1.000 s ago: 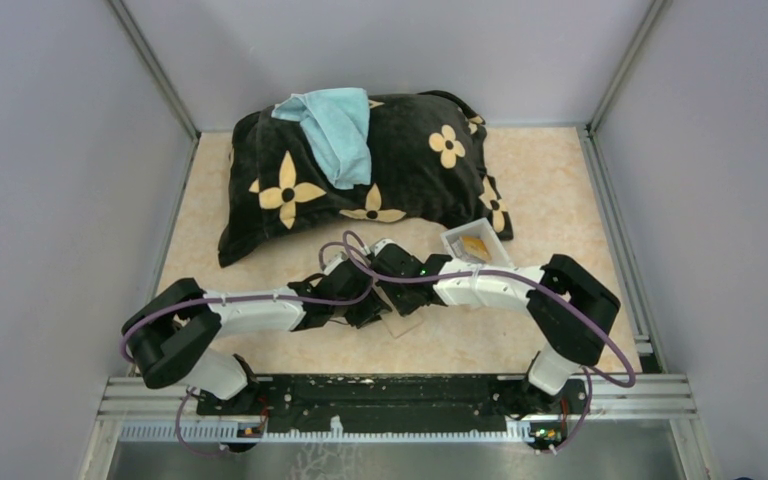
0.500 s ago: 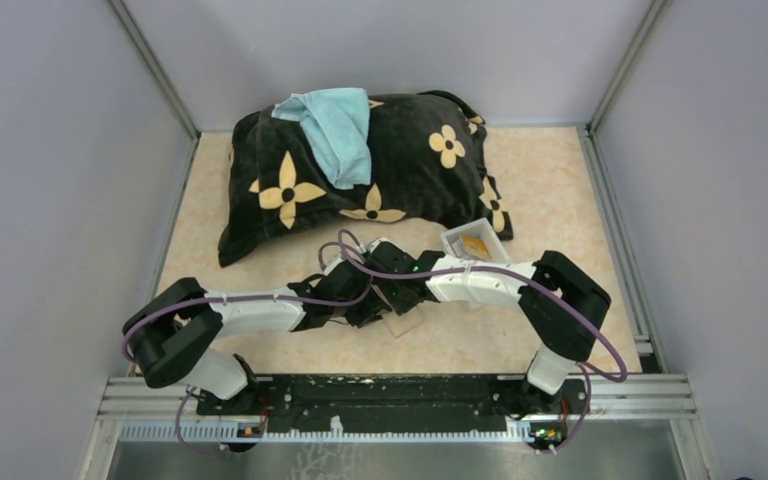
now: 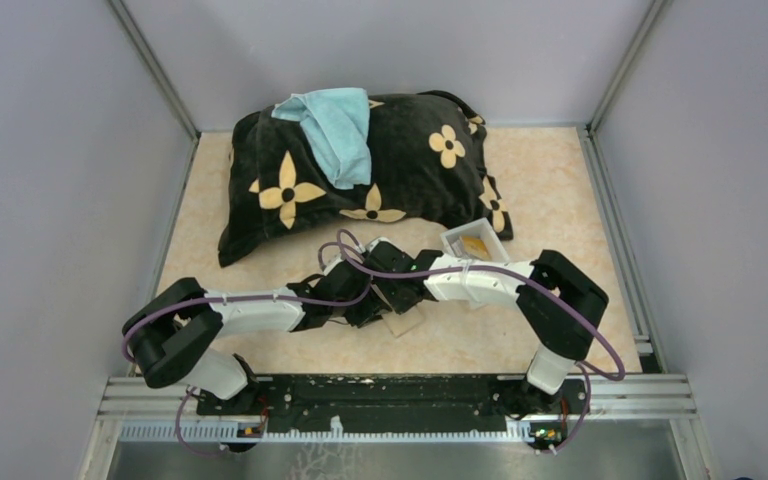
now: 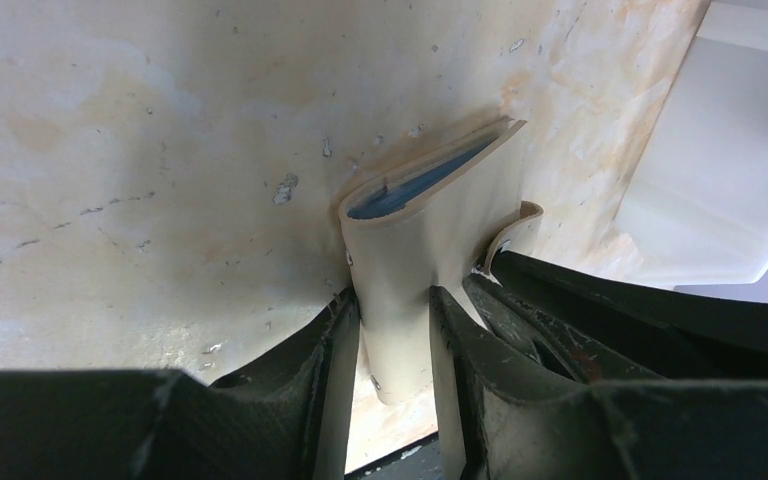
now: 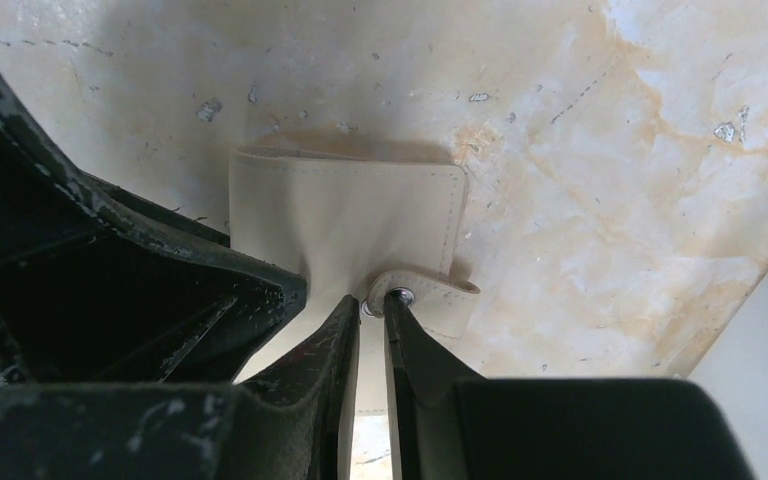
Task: Put the credit cards into the card holder
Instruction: Close the card holder at the center of the board.
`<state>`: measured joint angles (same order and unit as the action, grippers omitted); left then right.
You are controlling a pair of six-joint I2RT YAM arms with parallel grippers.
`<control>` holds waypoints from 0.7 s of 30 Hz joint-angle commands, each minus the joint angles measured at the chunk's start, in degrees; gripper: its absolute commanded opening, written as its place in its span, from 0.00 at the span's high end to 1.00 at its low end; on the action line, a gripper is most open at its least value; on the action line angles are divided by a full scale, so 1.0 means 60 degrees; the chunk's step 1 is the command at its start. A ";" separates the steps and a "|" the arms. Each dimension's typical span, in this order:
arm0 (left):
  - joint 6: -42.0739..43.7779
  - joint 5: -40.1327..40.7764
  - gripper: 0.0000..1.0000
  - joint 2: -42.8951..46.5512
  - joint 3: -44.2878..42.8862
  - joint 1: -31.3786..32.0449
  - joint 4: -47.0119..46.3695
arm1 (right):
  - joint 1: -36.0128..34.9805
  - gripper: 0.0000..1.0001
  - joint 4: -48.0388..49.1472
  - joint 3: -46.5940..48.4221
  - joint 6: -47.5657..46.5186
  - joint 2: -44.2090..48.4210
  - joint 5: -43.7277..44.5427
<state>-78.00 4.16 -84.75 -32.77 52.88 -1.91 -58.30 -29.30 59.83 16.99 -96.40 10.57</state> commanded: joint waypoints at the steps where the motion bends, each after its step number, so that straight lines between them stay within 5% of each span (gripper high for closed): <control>1: 0.0319 0.0260 0.61 -0.0436 0.0452 -0.0068 0.0915 | -0.0157 0.85 0.0159 0.0472 -0.0020 0.0003 -0.0020; 8: 0.0323 0.0262 0.61 -0.0413 0.0438 -0.0070 0.0937 | -0.0156 0.87 0.0123 0.0446 0.0022 0.0205 0.0103; 21: 0.0265 0.0286 0.62 -0.0363 0.0483 -0.0069 0.0982 | -0.0157 0.74 -0.0236 0.0911 -0.0043 0.0212 0.0600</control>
<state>-78.00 3.84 -84.75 -32.49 52.73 -2.46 -58.41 -30.61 61.41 17.12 -96.40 12.27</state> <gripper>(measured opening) 0.383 0.259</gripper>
